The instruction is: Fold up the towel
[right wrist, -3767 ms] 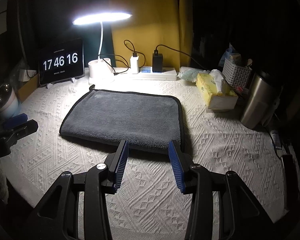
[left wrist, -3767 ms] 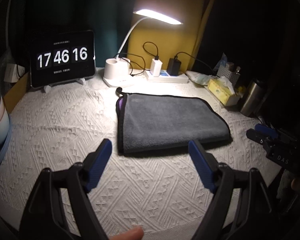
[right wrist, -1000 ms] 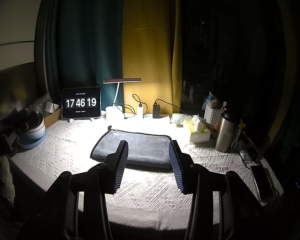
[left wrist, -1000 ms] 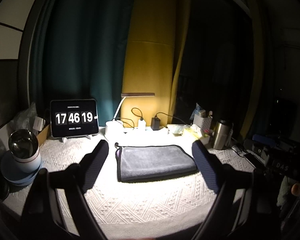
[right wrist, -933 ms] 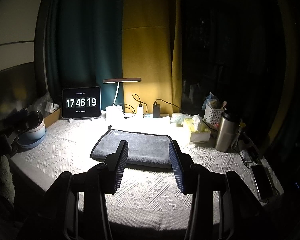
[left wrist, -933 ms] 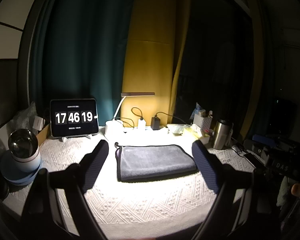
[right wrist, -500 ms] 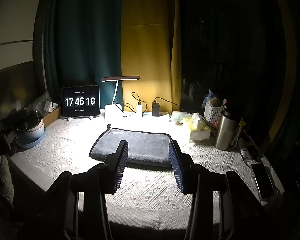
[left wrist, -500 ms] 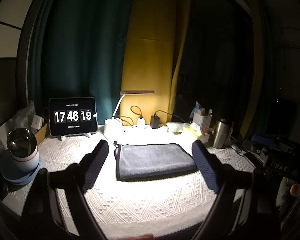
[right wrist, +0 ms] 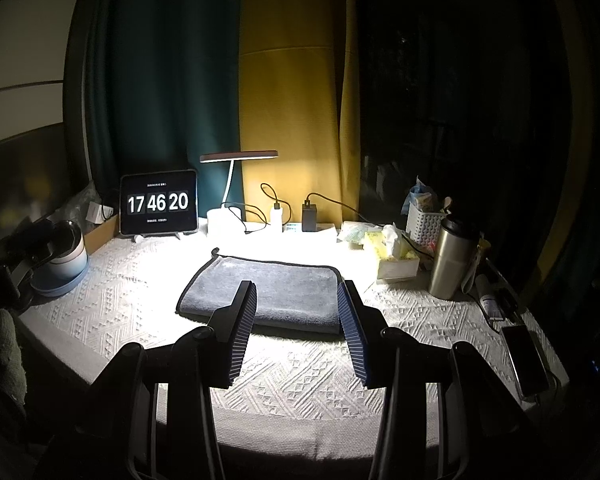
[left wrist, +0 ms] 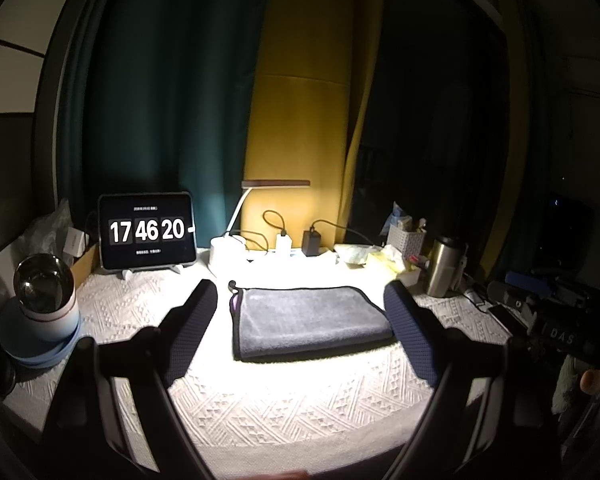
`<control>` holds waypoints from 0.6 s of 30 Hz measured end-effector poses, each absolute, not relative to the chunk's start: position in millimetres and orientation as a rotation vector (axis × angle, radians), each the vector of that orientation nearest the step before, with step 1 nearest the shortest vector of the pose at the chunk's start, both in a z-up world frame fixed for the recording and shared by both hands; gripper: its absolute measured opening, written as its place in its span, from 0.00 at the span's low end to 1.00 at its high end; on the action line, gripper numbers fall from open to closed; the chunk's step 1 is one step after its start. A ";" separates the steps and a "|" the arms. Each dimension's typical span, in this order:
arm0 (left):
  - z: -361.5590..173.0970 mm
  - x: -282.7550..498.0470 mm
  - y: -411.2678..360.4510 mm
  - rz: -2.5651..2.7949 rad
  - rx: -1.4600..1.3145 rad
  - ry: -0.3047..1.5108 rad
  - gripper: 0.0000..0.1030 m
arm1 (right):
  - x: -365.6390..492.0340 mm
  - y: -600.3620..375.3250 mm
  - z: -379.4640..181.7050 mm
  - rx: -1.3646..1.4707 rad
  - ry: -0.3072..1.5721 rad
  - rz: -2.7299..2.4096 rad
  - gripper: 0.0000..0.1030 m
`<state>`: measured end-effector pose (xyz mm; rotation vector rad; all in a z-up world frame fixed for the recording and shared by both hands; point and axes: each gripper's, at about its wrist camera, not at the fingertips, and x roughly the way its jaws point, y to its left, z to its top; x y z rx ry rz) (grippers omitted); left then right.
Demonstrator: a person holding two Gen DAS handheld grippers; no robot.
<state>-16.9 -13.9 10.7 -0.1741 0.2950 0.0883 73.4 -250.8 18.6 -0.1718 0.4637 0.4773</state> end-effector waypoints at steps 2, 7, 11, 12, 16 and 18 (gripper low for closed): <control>10.9 -17.0 -13.7 0.088 -0.174 0.295 0.83 | 73.2 -251.2 18.7 -0.172 0.463 0.478 0.43; 10.9 -16.8 -13.5 0.088 -0.173 0.295 0.83 | 73.8 -251.4 19.0 -0.171 0.464 0.478 0.43; 10.5 -16.6 -13.8 0.089 -0.174 0.295 0.83 | 73.7 -251.3 19.2 -0.171 0.464 0.477 0.43; 10.7 -16.7 -13.3 0.087 -0.174 0.298 0.83 | 73.6 -251.2 19.2 -0.171 0.464 0.477 0.43; 10.9 -17.9 -13.4 0.089 -0.176 0.298 0.83 | 73.6 -250.8 19.0 -0.171 0.465 0.476 0.43; 10.6 -18.4 -13.6 0.089 -0.177 0.297 0.83 | 73.8 -250.8 19.1 -0.171 0.465 0.476 0.43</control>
